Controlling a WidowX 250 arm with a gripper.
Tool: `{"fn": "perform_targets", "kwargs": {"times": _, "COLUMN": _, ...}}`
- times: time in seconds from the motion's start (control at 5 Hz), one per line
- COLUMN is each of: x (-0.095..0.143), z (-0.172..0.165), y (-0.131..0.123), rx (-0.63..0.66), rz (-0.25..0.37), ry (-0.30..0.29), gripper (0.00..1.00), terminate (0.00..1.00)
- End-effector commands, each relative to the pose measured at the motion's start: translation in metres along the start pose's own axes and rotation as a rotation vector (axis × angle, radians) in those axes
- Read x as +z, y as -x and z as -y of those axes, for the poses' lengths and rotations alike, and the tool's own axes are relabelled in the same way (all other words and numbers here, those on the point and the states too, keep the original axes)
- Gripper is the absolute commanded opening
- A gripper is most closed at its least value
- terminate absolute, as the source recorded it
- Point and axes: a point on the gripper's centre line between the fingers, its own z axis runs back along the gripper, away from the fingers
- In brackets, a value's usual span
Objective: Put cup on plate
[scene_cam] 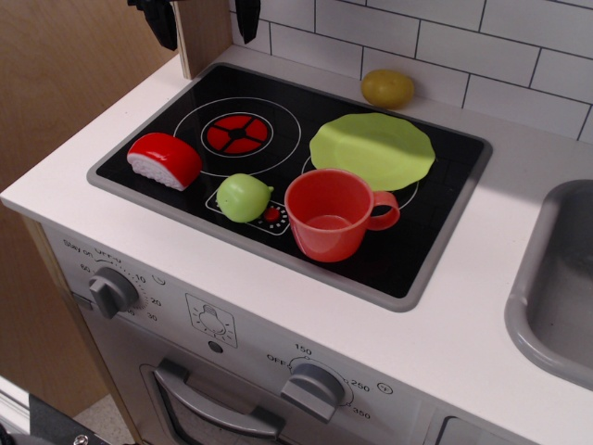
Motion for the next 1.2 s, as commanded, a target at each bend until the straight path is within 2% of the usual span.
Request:
{"fn": "perform_targets", "kwargs": {"times": 0.0, "x": 0.000, "z": 0.000, "y": 0.000, "rx": 0.000, "rz": 0.000, "ry": 0.000, "gripper": 1.00, "terminate": 0.00}}
{"fn": "perform_targets", "kwargs": {"times": 0.2, "x": 0.003, "z": 0.012, "y": 0.004, "rx": -0.270, "rz": 0.004, "ry": -0.009, "gripper": 1.00, "terminate": 0.00}}
{"fn": "perform_targets", "kwargs": {"times": 0.4, "x": 0.011, "z": 0.021, "y": 0.014, "rx": -0.524, "rz": -0.006, "ry": 0.025, "gripper": 1.00, "terminate": 0.00}}
{"fn": "perform_targets", "kwargs": {"times": 0.6, "x": 0.019, "z": 0.035, "y": 0.032, "rx": -0.775, "rz": -0.050, "ry": 0.070, "gripper": 1.00, "terminate": 0.00}}
{"fn": "perform_targets", "kwargs": {"times": 0.8, "x": 0.024, "z": 0.049, "y": 0.051, "rx": -1.020, "rz": -0.079, "ry": 0.131, "gripper": 1.00, "terminate": 0.00}}
{"fn": "perform_targets", "kwargs": {"times": 1.0, "x": 0.029, "z": 0.064, "y": 0.070, "rx": -1.247, "rz": -0.116, "ry": 0.248, "gripper": 1.00, "terminate": 0.00}}
